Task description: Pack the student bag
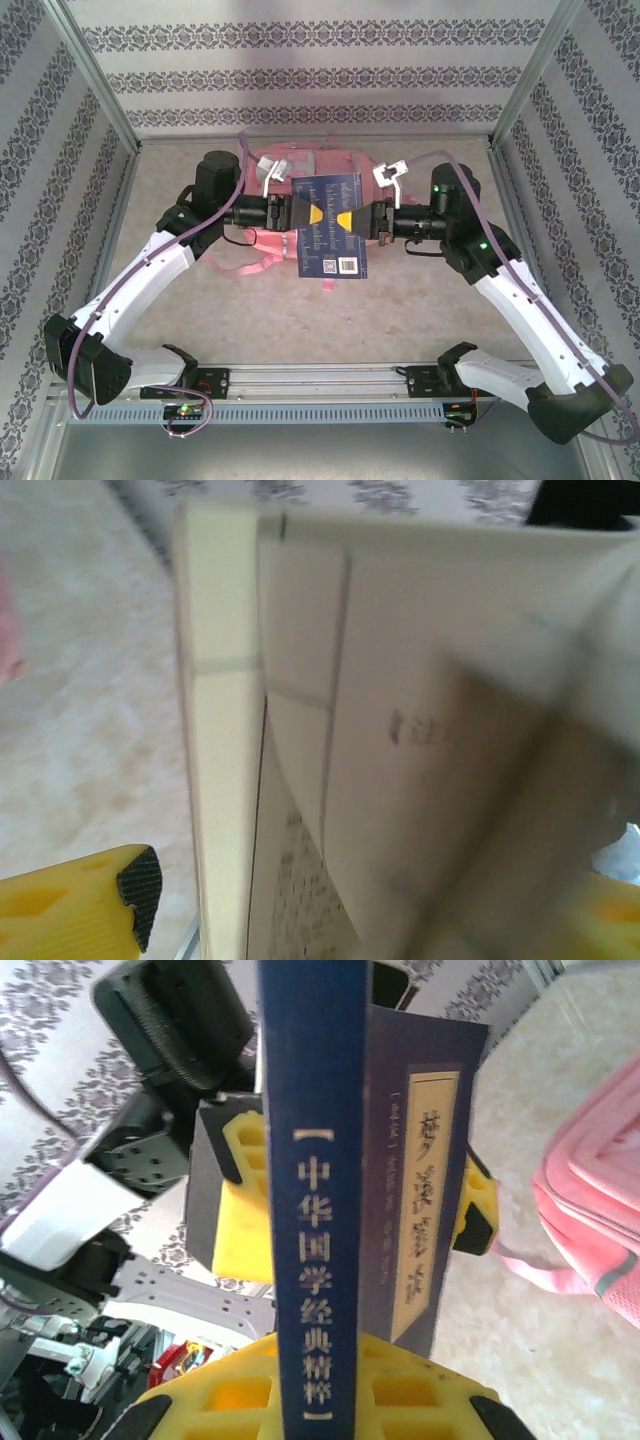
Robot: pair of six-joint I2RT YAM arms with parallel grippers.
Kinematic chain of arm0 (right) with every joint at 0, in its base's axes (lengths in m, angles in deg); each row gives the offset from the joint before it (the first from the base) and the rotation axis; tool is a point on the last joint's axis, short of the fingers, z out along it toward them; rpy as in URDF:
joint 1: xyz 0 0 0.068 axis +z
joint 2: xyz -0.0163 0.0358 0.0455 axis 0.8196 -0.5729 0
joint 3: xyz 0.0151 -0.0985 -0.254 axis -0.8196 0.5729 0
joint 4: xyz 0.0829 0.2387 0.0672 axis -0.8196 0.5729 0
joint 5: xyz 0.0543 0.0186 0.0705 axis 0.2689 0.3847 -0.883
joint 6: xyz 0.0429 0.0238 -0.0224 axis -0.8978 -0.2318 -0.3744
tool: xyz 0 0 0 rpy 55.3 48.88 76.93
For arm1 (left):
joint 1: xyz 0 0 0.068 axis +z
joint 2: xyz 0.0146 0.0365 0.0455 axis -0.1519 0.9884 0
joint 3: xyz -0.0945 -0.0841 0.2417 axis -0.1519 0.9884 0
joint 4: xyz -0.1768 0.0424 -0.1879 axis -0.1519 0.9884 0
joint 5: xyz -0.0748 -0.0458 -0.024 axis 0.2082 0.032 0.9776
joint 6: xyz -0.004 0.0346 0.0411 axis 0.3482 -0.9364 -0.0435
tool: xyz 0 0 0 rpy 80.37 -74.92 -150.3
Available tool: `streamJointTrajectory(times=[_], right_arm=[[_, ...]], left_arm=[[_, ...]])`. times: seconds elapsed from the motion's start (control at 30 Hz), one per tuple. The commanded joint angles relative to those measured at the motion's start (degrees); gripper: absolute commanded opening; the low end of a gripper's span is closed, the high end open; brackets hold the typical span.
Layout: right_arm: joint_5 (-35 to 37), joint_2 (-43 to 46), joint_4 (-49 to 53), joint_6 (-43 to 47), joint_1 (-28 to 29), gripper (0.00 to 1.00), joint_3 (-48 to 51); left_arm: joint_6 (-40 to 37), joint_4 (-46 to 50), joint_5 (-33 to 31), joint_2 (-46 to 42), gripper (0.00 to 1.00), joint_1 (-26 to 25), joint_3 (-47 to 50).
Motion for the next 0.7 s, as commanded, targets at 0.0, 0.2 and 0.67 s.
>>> streamJointTrajectory(times=[0.0, 0.2, 0.67], right_arm=[[-6.4, 3.1, -4.3, -1.2, -2.3, 0.0, -3.4], [-9.5, 3.4, -1.8, -4.3, -8.3, 0.0, -5.4], [-5.3, 6.1, 5.4, -4.9, -15.0, 0.0, -2.4]], left_arm=[[7.5, -18.1, 6.8, -0.8, 0.8, -0.4, 0.8], [11.5, -25.2, 8.7, -1.1, 0.64, -1.3, 1.9], [16.3, -30.6, 8.4, 0.8, 0.18, -3.1, 0.5]])
